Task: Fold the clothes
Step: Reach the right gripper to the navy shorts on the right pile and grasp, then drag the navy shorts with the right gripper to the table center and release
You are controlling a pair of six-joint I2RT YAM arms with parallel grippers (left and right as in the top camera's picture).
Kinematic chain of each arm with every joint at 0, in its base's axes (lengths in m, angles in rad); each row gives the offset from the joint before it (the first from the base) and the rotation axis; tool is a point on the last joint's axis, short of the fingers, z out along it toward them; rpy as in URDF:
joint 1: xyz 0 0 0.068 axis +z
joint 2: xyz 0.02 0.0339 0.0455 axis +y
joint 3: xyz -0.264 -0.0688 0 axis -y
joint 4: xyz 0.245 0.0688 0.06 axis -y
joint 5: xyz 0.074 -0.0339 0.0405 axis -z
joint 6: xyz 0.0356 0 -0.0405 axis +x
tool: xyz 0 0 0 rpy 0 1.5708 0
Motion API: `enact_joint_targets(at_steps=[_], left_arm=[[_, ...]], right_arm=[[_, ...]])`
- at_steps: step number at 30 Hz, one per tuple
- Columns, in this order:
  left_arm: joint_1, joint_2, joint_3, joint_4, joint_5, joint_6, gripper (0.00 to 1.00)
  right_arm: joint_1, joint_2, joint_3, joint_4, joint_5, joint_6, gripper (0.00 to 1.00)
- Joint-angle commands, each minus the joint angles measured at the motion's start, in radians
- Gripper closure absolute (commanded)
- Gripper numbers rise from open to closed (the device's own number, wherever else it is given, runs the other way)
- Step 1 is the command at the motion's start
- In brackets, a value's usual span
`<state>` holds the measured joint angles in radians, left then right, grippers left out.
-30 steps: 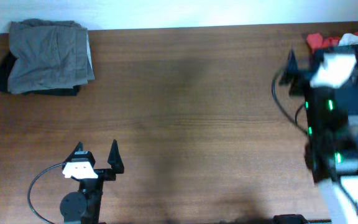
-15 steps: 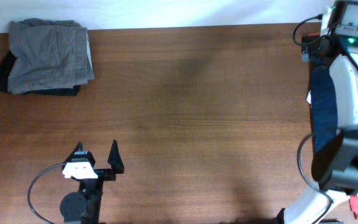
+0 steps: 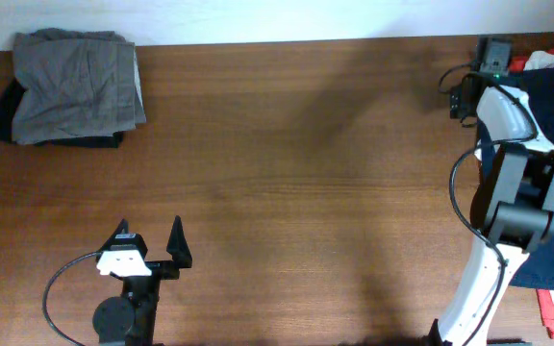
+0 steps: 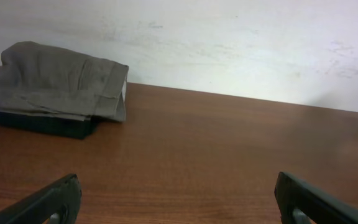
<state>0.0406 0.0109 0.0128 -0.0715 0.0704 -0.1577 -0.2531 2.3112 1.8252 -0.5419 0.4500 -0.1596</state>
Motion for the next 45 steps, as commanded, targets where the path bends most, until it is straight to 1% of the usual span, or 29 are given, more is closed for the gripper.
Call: enact_joint_targets(at_steps=[1, 6, 8, 12, 13, 14, 15, 17, 18, 19, 20, 21, 22, 23, 25, 27, 28, 29, 30, 32, 35, 36, 37, 38, 41, 43, 44, 45], left_arm=[[0.002, -0.005, -0.004, -0.005, 0.003, -0.005, 0.01], [0.002, -0.005, -0.004, -0.005, 0.003, -0.005, 0.01], [0.002, -0.005, -0.003, -0.004, 0.003, -0.005, 0.01], [0.002, -0.005, -0.004, -0.005, 0.003, -0.005, 0.01], [0.002, -0.005, -0.004, -0.005, 0.003, -0.005, 0.01], [0.002, -0.005, -0.004, -0.004, 0.003, -0.005, 0.01], [0.002, -0.005, -0.004, -0.004, 0.003, -0.005, 0.01], [0.002, -0.005, -0.003, -0.005, 0.003, -0.005, 0.01], [0.002, -0.005, -0.004, -0.005, 0.003, -0.005, 0.01], [0.002, -0.005, -0.004, -0.005, 0.003, -0.005, 0.01], [0.002, -0.005, -0.004, -0.004, 0.003, -0.005, 0.01], [0.002, -0.005, -0.004, -0.005, 0.003, -0.005, 0.01], [0.002, -0.005, -0.003, -0.005, 0.003, -0.005, 0.01], [0.002, -0.005, -0.003, -0.005, 0.003, -0.005, 0.01], [0.002, -0.005, -0.004, -0.005, 0.003, -0.005, 0.01], [0.002, -0.005, -0.003, -0.005, 0.003, -0.005, 0.01], [0.002, -0.005, -0.004, -0.005, 0.003, -0.005, 0.01], [0.002, -0.005, -0.004, -0.005, 0.003, -0.005, 0.01], [0.002, -0.005, -0.004, -0.005, 0.003, -0.005, 0.01], [0.002, -0.005, -0.004, -0.004, 0.003, -0.005, 0.01], [0.002, -0.005, -0.004, -0.004, 0.003, -0.005, 0.01], [0.002, -0.005, -0.004, -0.005, 0.003, -0.005, 0.01], [0.002, -0.005, -0.004, -0.005, 0.003, -0.005, 0.01], [0.002, -0.005, -0.004, -0.005, 0.003, -0.005, 0.01], [0.002, -0.005, -0.004, -0.005, 0.003, -0.005, 0.01], [0.002, -0.005, -0.004, -0.005, 0.003, -0.005, 0.01], [0.002, -0.005, -0.004, -0.004, 0.003, -0.005, 0.01], [0.002, -0.005, -0.004, -0.005, 0.003, -0.005, 0.01]], right_arm=[[-0.03, 0.05, 0.008, 0.035, 0.08, 0.071, 0.01], [-0.048, 0.083, 0.008, 0.097, 0.068, 0.072, 0.01], [-0.048, 0.101, 0.008, 0.093, 0.013, 0.072, 0.01], [-0.05, 0.114, 0.008, 0.094, 0.017, 0.072, 0.0], [-0.051, 0.114, 0.008, 0.094, 0.026, 0.072, 0.09], [-0.055, 0.114, 0.008, 0.095, 0.029, 0.071, 0.35], [-0.056, 0.114, 0.008, 0.098, 0.029, 0.072, 0.53], [-0.056, 0.114, 0.008, 0.11, 0.029, 0.072, 0.53], [-0.056, 0.114, 0.009, 0.109, 0.03, 0.072, 0.49], [-0.056, 0.114, 0.009, 0.11, 0.03, 0.072, 0.64], [-0.056, 0.114, 0.01, 0.109, 0.033, 0.072, 0.83], [-0.056, 0.111, 0.011, 0.109, 0.037, 0.072, 0.93], [-0.056, 0.107, 0.014, 0.108, 0.055, 0.082, 0.96], [-0.056, 0.099, 0.023, 0.102, 0.095, 0.118, 0.96], [-0.056, 0.068, 0.063, 0.074, 0.105, 0.125, 0.96], [-0.057, 0.051, 0.168, -0.04, 0.11, 0.172, 0.96], [-0.057, 0.051, 0.229, -0.115, 0.139, 0.199, 0.96], [-0.057, 0.051, 0.285, -0.182, 0.208, 0.254, 0.96], [-0.057, 0.051, 0.332, -0.234, 0.237, 0.274, 0.96], [-0.056, 0.043, 0.426, -0.354, 0.237, 0.284, 0.96], [-0.048, -0.021, 0.507, -0.493, 0.21, 0.443, 0.96], [-0.035, -0.047, 0.509, -0.502, 0.173, 0.443, 0.96], [-0.012, -0.078, 0.509, -0.51, 0.132, 0.443, 0.96], [0.044, -0.118, 0.509, -0.518, 0.098, 0.443, 0.96], [0.208, -0.171, 0.509, -0.531, 0.1, 0.441, 0.96], [0.325, -0.177, 0.509, -0.544, 0.099, 0.441, 0.96], [0.391, -0.177, 0.509, -0.561, 0.071, 0.442, 0.96], [0.47, -0.177, 0.509, -0.572, -0.021, 0.441, 0.96]])
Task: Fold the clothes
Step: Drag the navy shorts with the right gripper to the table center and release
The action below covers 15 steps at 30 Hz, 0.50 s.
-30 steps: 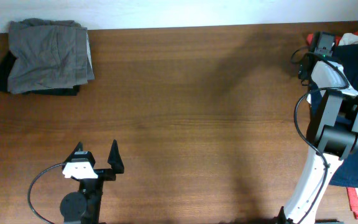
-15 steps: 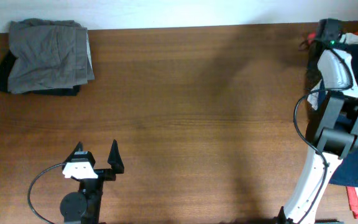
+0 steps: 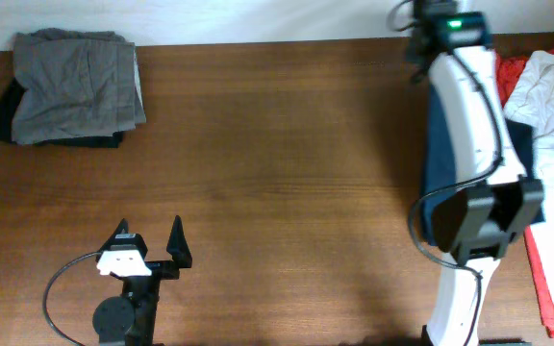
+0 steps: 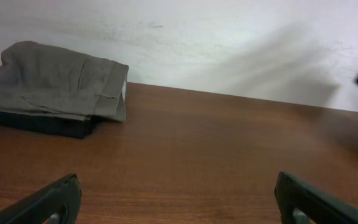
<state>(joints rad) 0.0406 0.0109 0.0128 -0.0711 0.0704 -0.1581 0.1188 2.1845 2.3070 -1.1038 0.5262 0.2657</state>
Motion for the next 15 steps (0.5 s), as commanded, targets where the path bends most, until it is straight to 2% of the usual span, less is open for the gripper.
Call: enact_joint_targets(at_steps=[1, 6, 7, 8, 9, 10, 11, 14, 15], left_arm=[[0.002, -0.005, -0.004, -0.005, 0.003, -0.005, 0.01], [0.002, -0.005, -0.004, -0.005, 0.003, -0.005, 0.01], [0.002, -0.005, -0.004, -0.005, 0.003, -0.005, 0.01], [0.002, -0.005, -0.004, -0.005, 0.003, -0.005, 0.01], [0.002, -0.005, -0.004, -0.005, 0.003, -0.005, 0.01], [0.002, -0.005, -0.003, -0.005, 0.003, -0.005, 0.01], [0.002, -0.005, -0.004, -0.005, 0.003, -0.005, 0.01], [0.002, -0.005, -0.004, -0.005, 0.003, -0.005, 0.01], [0.002, -0.005, -0.004, -0.005, 0.003, -0.005, 0.01]], right_arm=[[0.173, -0.051, 0.027, -0.01, -0.162, 0.017, 0.96], [0.461, -0.051, 0.027, -0.014, -0.436, 0.017, 0.96], [0.511, -0.051, 0.027, -0.019, -0.487, 0.017, 0.91], [0.552, -0.051, 0.027, -0.024, -0.514, 0.016, 0.77], [0.575, -0.051, 0.027, -0.027, -0.523, 0.016, 0.58], [0.584, -0.051, 0.027, -0.029, -0.523, 0.004, 0.08], [0.577, -0.06, 0.029, -0.03, -0.514, 0.001, 0.01], [0.467, -0.12, 0.035, -0.041, -0.511, 0.002, 0.01], [0.365, -0.15, 0.035, -0.069, -0.507, 0.002, 0.01]])
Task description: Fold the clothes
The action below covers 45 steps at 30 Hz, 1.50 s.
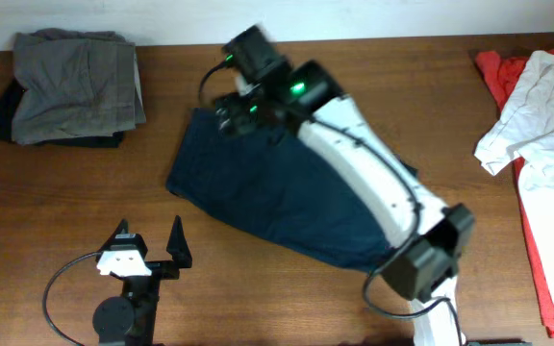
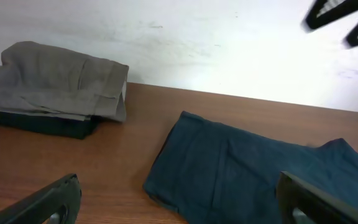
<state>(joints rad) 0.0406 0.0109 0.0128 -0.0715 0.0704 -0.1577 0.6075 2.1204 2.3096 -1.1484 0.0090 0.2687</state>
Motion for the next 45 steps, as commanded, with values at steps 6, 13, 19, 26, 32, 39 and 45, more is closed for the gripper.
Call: enact_joint_targets(at_steps=[6, 13, 19, 26, 32, 39, 45], left_arm=[[0.002, -0.005, -0.004, -0.005, 0.003, -0.005, 0.01], [0.002, -0.004, -0.004, -0.006, -0.008, -0.005, 0.01], [0.002, -0.004, -0.004, -0.006, -0.008, -0.005, 0.01], [0.002, -0.004, -0.003, -0.006, -0.008, -0.005, 0.01], [0.002, -0.004, -0.004, -0.006, -0.008, -0.005, 0.01], [0.002, -0.004, -0.003, -0.004, -0.003, -0.006, 0.01], [0.002, -0.004, 0.045, 0.146, 0.154, -0.171, 0.01]], right_arm=[[-0.51, -0.097, 0.032, -0.29, 0.002, 0.0, 0.01], [-0.763, -0.054, -0.077, -0.446, -0.002, 0.085, 0.01], [-0.731, -0.054, -0.517, -0.34, -0.197, 0.084, 0.01], [-0.685, -0.054, -0.839, -0.073, -0.231, 0.14, 0.0], [-0.645, -0.054, -0.93, 0.142, -0.241, 0.109, 0.24], [-0.674, -0.053, -0.896, 0.222, -0.076, 0.085, 0.96], [-0.732, -0.053, -0.493, 0.05, -0.077, 0.016, 0.01]])
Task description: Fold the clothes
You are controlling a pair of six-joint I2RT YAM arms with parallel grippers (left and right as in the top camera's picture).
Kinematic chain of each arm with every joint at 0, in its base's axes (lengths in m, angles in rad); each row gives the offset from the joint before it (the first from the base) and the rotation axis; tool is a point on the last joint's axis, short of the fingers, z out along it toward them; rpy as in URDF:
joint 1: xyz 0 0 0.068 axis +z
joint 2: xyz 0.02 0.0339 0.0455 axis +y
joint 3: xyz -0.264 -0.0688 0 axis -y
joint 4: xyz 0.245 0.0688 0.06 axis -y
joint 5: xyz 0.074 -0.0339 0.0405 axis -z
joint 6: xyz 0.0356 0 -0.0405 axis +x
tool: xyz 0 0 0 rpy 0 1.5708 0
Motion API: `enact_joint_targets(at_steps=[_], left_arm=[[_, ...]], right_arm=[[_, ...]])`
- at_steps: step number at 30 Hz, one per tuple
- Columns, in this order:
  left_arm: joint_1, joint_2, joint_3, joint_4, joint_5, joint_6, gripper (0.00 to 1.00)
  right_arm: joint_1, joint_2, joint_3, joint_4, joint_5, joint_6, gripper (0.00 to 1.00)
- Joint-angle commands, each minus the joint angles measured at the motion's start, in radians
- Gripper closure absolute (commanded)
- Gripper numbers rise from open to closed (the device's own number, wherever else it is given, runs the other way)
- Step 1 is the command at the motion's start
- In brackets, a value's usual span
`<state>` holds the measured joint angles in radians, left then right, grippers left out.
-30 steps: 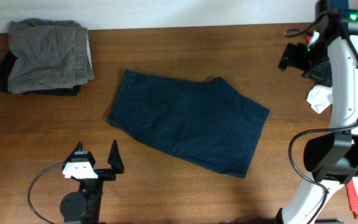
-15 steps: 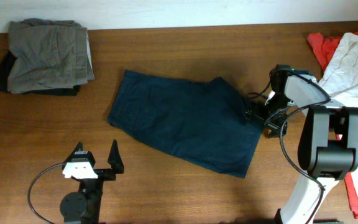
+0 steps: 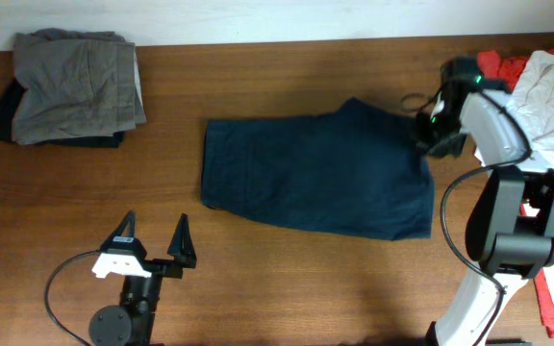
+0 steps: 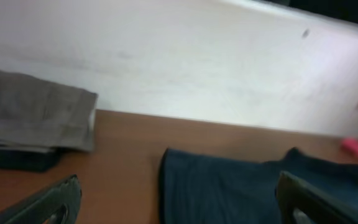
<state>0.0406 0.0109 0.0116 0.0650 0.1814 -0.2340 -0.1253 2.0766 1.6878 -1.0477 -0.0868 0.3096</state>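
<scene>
Navy blue shorts (image 3: 315, 181) lie spread flat in the middle of the table, also seen in the left wrist view as dark shorts (image 4: 260, 186). My right gripper (image 3: 431, 133) sits at their right edge, by the upper right corner; its jaws are hidden from above. My left gripper (image 3: 152, 252) stands open near the front edge, just short of the shorts' front left corner, with nothing between its fingers (image 4: 51, 202).
A folded grey garment (image 3: 77, 85) rests on a dark one at the back left corner, seen as a grey pile (image 4: 33, 118). Red and white clothes (image 3: 546, 82) are heaped at the right edge. The white right arm (image 3: 493, 221) rises from the front right.
The shorts lay skewed at centre-left with the right gripper at their far left corner. Now they lie flatter and further right, with that gripper at their right edge. The left gripper shifted slightly.
At first the table's middle was bare and my right gripper was at the clothes heap on the right. Then the arm was at the back right with navy cloth below it. Then the shorts lay at centre-left, and now lie spread in the middle.
</scene>
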Motion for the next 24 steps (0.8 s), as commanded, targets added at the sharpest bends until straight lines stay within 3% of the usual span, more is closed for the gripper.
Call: enact_joint_targets(at_steps=[1, 4, 6, 10, 12, 14, 17, 20, 23, 24], left_arm=[[0.002, -0.004, 0.078, 0.01, 0.039, -0.094, 0.01], [0.002, 0.039, 0.208, 0.015, -0.004, -0.04, 0.01], [0.002, 0.04, 0.217, 0.129, -0.047, -0.038, 0.01], [0.002, 0.174, 0.319, 0.125, 0.076, -0.038, 0.01], [0.002, 0.423, 0.546, -0.039, 0.148, 0.005, 0.01], [0.002, 0.773, 0.901, -0.354, 0.19, 0.095, 0.01], [0.002, 1.13, 1.242, -0.689, 0.208, 0.124, 0.01], [0.001, 1.349, 1.299, -0.685, 0.329, 0.117, 0.01], [-0.072, 1.555, 1.439, -0.92, -0.04, 0.121, 0.01], [-0.109, 1.63, 1.471, -0.968, -0.101, 0.16, 0.01]], right_arm=[[0.0, -0.01, 0.19, -0.101, 0.016, -0.024, 0.01], [0.0, -0.01, 0.264, -0.188, 0.016, -0.024, 0.01], [0.0, -0.01, 0.265, -0.213, 0.016, -0.025, 0.01], [0.0, -0.01, 0.265, -0.206, -0.037, -0.025, 0.01], [0.001, -0.01, 0.265, -0.194, -0.037, -0.025, 0.01], [0.001, -0.01, 0.265, -0.202, -0.037, -0.025, 0.02], [0.0, -0.01, 0.265, -0.23, -0.037, -0.025, 0.01], [0.0, -0.01, 0.265, -0.256, -0.037, -0.025, 0.01], [0.0, -0.01, 0.265, -0.262, -0.037, -0.025, 0.01], [0.0, -0.01, 0.265, -0.262, -0.037, -0.025, 0.01]])
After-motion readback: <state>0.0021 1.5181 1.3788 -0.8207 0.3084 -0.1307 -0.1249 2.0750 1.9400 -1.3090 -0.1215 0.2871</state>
